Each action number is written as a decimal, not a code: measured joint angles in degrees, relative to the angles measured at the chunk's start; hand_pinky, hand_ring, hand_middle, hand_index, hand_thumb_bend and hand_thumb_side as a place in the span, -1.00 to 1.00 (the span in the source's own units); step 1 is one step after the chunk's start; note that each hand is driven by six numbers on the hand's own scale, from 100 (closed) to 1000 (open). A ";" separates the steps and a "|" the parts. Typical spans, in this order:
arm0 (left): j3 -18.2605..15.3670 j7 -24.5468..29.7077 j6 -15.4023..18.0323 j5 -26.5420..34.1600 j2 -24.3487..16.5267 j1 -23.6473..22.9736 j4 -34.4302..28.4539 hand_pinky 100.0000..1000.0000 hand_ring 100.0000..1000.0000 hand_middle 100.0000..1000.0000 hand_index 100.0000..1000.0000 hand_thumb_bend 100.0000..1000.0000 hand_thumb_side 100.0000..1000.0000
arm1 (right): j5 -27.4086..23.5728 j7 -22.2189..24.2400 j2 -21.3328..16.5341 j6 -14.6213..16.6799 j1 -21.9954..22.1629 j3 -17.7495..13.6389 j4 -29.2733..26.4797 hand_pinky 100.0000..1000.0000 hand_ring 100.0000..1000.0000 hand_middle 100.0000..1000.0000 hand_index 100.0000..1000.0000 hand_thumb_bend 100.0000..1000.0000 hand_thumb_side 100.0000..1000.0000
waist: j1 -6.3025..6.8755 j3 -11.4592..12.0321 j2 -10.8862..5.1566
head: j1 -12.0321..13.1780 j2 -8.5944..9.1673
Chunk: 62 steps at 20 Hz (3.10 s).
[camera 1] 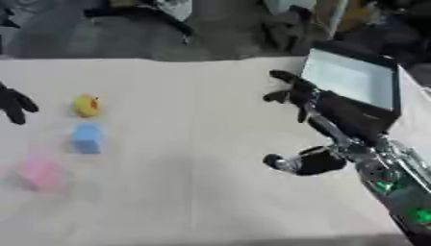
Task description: Pick up the objects with one hand, pass them to the other hand, and then place them into the box on the other side of the table.
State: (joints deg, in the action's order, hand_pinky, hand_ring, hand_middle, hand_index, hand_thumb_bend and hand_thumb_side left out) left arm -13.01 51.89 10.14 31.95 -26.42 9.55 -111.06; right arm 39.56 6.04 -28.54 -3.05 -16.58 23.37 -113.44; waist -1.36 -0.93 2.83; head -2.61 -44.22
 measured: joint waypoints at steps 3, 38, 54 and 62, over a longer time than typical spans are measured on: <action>0.02 -0.02 0.19 -0.27 0.00 0.09 0.03 0.33 -0.03 0.03 0.68 -1.00 0.17 | -0.02 -0.03 0.04 -0.03 -0.01 0.00 0.00 -0.50 0.12 1.00 0.56 0.48 -0.48 | 0.05 -0.08 0.09 | -0.07 0.00; 16.83 -29.62 31.60 -76.04 -24.76 2.62 21.29 0.43 0.49 0.44 0.85 0.37 0.04 | -0.60 0.47 -0.09 -0.34 -0.08 0.41 0.00 -0.40 0.37 1.00 0.63 0.70 -0.59 | 1.11 -1.60 -0.21 | 1.36 -0.01; 19.91 -76.27 36.44 -127.87 -23.42 8.75 46.47 0.38 0.40 0.37 0.78 -0.14 -0.25 | -0.99 0.74 -0.10 -0.25 -0.11 0.70 0.00 -0.40 0.38 1.00 0.62 0.73 -0.62 | 1.21 -1.82 -0.21 | 1.43 -0.01; 19.01 -84.97 27.73 -141.34 -22.94 10.64 53.59 0.38 0.39 0.36 0.78 -0.20 -0.27 | -1.00 0.77 -0.09 -0.25 -0.09 0.71 0.00 -0.40 0.38 1.00 0.62 0.73 -0.62 | 1.23 -1.82 -0.24 | 1.28 -0.01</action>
State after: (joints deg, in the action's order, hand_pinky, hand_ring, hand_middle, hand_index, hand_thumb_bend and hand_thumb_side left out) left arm 6.00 -33.08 37.88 -109.39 -49.36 20.20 -57.46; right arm 38.56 6.81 -28.63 -3.30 -16.66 24.08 -113.44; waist -0.13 -2.75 2.59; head -1.33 -44.23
